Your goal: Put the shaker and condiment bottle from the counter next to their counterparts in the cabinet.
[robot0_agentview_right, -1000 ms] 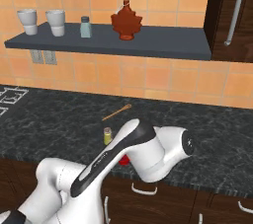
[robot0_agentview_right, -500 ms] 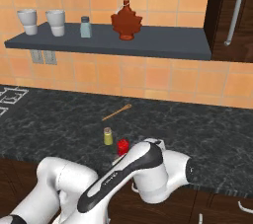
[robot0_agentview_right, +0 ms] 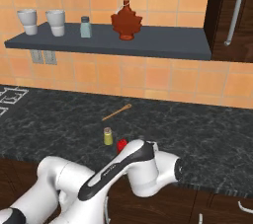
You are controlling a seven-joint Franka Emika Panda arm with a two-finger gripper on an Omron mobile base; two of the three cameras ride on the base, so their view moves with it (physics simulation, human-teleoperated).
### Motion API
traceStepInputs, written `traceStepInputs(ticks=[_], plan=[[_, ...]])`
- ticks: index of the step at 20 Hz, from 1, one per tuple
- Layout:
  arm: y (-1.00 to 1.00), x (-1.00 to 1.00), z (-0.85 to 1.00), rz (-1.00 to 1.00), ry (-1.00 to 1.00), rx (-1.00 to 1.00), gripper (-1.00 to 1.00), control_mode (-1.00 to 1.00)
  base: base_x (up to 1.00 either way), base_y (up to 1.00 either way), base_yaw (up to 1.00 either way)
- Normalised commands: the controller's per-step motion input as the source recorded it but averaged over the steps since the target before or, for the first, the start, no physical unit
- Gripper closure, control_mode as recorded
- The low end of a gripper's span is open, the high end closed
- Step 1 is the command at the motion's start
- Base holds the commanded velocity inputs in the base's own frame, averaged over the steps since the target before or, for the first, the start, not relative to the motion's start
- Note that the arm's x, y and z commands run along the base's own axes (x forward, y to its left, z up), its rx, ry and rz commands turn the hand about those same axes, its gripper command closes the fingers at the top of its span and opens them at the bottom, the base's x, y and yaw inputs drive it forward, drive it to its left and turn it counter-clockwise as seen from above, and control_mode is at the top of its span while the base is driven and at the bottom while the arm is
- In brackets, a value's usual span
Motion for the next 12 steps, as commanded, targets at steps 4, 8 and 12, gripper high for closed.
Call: traceStepInputs(ticks=[4, 8, 12], plan=[[-0.05, 0.44, -0.12, 0.02, 0.06, 0.03, -1.00, -1.00, 0.00, 0.00, 0.00], [0.00, 0.21, -0.12, 0.01, 0.03, 0.04, -1.00, -1.00, 0.00, 0.00, 0.00], [-0.06, 0.17, -0.18, 0.01, 0.02, 0.05, -1.00, -1.00, 0.00, 0.00, 0.00]])
